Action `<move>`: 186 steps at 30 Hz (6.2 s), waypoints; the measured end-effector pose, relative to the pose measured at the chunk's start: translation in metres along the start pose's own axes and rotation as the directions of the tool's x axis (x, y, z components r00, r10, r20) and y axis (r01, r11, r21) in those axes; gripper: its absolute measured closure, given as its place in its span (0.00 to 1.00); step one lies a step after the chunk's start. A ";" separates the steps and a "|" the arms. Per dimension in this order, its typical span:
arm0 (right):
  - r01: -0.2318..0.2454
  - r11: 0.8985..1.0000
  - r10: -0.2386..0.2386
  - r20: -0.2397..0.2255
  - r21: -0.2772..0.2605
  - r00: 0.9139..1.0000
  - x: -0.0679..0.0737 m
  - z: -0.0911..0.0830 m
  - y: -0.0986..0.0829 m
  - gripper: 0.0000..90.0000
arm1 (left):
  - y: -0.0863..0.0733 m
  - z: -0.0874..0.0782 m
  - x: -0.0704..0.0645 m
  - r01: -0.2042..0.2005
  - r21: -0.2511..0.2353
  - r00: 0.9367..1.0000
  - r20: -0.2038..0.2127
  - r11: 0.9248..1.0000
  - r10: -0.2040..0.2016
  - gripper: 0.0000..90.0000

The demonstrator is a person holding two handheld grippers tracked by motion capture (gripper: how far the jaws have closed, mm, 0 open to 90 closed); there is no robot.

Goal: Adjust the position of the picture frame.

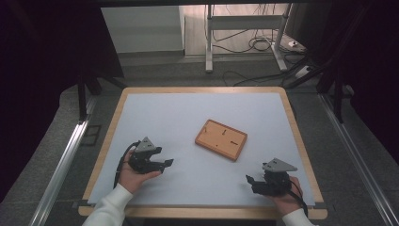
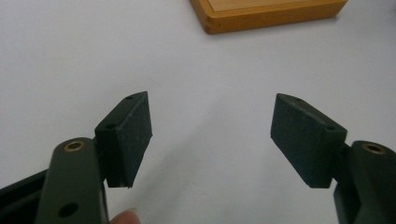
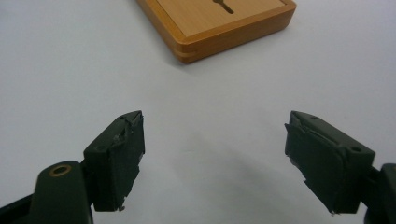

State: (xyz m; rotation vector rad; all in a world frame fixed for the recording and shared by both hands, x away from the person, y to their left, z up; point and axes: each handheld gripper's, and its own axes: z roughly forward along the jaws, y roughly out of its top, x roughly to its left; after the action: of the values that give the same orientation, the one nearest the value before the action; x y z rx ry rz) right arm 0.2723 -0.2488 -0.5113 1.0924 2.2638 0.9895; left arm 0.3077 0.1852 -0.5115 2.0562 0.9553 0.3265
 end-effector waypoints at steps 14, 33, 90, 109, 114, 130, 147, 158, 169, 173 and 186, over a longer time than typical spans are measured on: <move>-0.008 1.000 0.008 0.012 -0.014 1.000 -0.003 -0.004 -0.001 0.24 | 0.017 0.012 0.000 0.003 0.023 1.000 0.012 1.000 -0.003 0.32; -0.008 1.000 0.008 0.011 -0.021 1.000 -0.005 -0.005 -0.001 0.24 | 0.053 0.043 -0.019 -0.033 0.024 0.999 0.039 0.999 0.032 0.33; -0.024 0.999 0.023 -0.022 -0.034 0.999 -0.006 -0.006 -0.003 0.24 | 0.110 0.149 -0.007 -0.049 0.022 0.997 -0.050 0.999 0.050 0.81; -0.031 0.999 0.030 -0.020 -0.033 0.999 -0.007 -0.006 -0.003 0.23 | 0.111 0.150 -0.007 -0.014 0.016 0.999 -0.048 1.000 0.015 0.94; -0.032 0.999 0.032 -0.022 -0.035 0.999 -0.006 -0.007 -0.003 0.23 | 0.111 0.148 -0.007 -0.007 0.012 0.999 -0.037 1.000 0.007 0.94; -0.028 0.999 0.027 -0.021 -0.034 0.999 -0.004 -0.007 -0.002 0.23 | 0.107 0.127 -0.007 0.011 0.006 1.000 0.008 1.000 -0.011 0.94; -0.022 0.999 0.021 -0.024 -0.038 0.999 0.001 -0.007 -0.001 0.23 | 0.078 0.073 0.000 0.015 -0.043 0.999 0.049 0.999 -0.013 0.94; -0.027 0.999 0.026 -0.014 -0.046 1.000 0.000 -0.008 0.000 0.23 | 0.052 0.050 0.002 -0.012 -0.058 0.997 0.069 0.998 0.016 0.94; -0.029 0.999 0.028 -0.011 -0.044 1.000 0.000 -0.008 -0.001 0.23 | 0.040 0.051 0.012 -0.020 -0.042 0.997 0.080 0.999 0.023 0.94; -0.030 0.999 0.029 -0.011 -0.043 1.000 -0.001 -0.007 -0.001 0.23 | 0.037 0.058 0.011 -0.036 -0.018 0.996 0.083 0.999 0.038 0.94; -0.026 0.999 0.025 -0.012 -0.039 1.000 0.000 -0.007 -0.001 0.23 | 0.040 0.067 0.017 -0.062 0.014 0.990 0.129 0.998 0.060 0.93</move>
State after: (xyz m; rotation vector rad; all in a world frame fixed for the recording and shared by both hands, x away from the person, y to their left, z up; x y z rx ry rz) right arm 0.2676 -0.2525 -0.5074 1.1044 2.2349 1.0482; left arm 0.3749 0.1443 -0.5241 2.0984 0.8215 0.2147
